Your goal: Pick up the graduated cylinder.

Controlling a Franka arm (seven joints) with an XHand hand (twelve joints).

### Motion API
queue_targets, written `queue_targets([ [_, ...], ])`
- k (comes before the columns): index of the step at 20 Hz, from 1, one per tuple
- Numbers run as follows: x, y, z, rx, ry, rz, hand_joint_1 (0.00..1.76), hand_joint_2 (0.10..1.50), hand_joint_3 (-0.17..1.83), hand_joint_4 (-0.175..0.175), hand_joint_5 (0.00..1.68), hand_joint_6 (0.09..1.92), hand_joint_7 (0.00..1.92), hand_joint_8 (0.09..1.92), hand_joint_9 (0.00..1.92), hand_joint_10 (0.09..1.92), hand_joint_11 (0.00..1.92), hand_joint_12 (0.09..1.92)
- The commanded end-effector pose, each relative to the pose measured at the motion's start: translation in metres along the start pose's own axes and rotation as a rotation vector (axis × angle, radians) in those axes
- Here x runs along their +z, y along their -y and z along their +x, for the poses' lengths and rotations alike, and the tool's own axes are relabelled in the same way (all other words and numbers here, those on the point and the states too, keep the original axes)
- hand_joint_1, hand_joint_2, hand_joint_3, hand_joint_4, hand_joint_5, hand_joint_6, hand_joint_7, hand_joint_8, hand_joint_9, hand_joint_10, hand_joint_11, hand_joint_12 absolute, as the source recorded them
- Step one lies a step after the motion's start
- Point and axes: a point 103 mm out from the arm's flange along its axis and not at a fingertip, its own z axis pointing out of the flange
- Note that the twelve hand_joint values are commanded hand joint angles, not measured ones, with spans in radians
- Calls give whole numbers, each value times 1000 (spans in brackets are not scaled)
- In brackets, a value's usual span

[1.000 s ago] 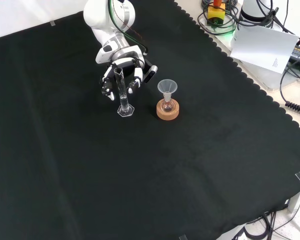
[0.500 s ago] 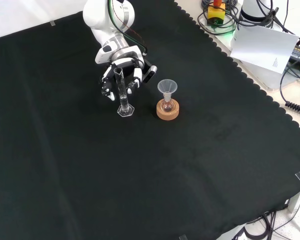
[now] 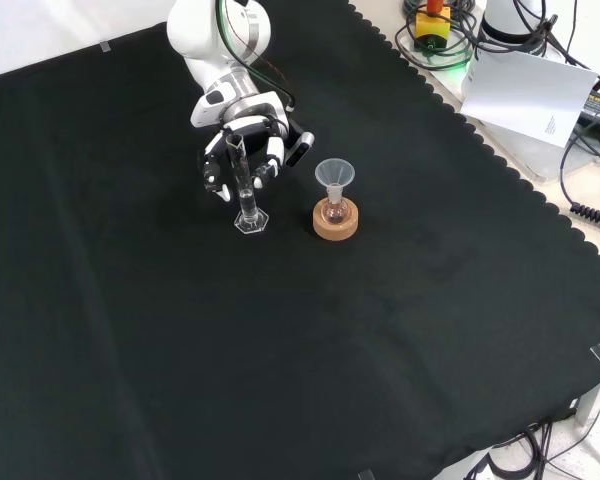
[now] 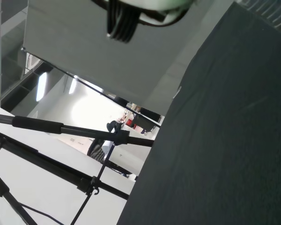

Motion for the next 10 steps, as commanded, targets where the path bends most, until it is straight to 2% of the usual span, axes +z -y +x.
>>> queue_targets([
  [1,0,0,0,2,12,-4,1153,792,610,4,571,648,699,599,1096,248,916,998],
  [4,-1,-1,2,8,34,-8,1191,852,615,2,745,624,741,616,1131,215,968,955],
  [6,-2,-1,3,11,69,-6,1156,1015,320,-113,833,976,773,636,1163,200,989,938],
  [7,-2,-1,4,13,91,-2,1143,1086,195,-144,838,1089,791,648,1179,193,994,933],
  [10,0,-2,6,23,159,4,1128,1173,51,-173,827,1214,834,669,1216,186,1000,922],
])
